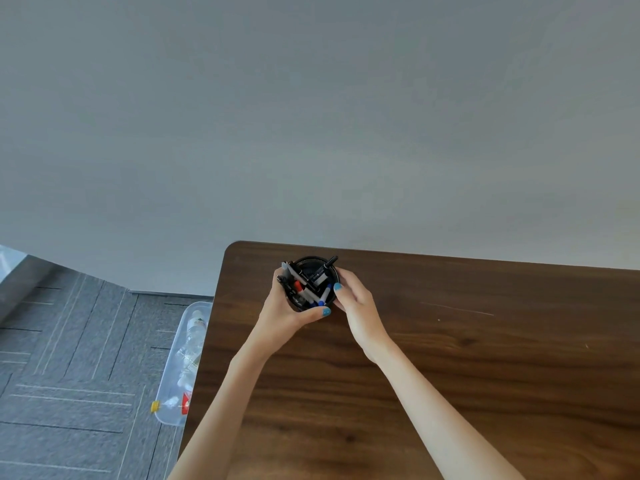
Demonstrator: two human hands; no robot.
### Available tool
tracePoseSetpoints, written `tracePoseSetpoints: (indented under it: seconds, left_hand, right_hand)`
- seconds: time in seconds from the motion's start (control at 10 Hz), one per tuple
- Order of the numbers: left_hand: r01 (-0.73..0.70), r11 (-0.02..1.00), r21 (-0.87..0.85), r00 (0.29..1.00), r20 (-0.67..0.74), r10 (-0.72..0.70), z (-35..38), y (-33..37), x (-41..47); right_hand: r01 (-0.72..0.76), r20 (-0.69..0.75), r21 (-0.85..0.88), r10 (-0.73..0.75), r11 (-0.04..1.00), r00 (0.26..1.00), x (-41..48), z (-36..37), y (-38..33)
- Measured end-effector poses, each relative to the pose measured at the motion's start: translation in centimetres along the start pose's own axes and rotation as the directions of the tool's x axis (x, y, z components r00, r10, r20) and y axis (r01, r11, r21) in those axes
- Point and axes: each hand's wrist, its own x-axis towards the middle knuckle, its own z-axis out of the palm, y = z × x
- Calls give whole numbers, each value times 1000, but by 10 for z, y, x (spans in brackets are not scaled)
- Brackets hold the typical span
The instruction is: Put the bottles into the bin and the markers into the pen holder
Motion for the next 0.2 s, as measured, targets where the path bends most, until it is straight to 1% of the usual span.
tracePoseSetpoints:
  seconds: [0.1, 0.2]
  left_hand:
    - [1, 1000, 9, 1000, -18, 0, 2, 2, -10]
    - [22, 1000, -19, 1000, -3, -22, 2, 8, -14]
  right_hand:
    - [-17, -4, -60, 17, 998, 1000, -7, 4, 4]
    - [-38, -18, -104, 37, 994, 999, -8, 4, -2]
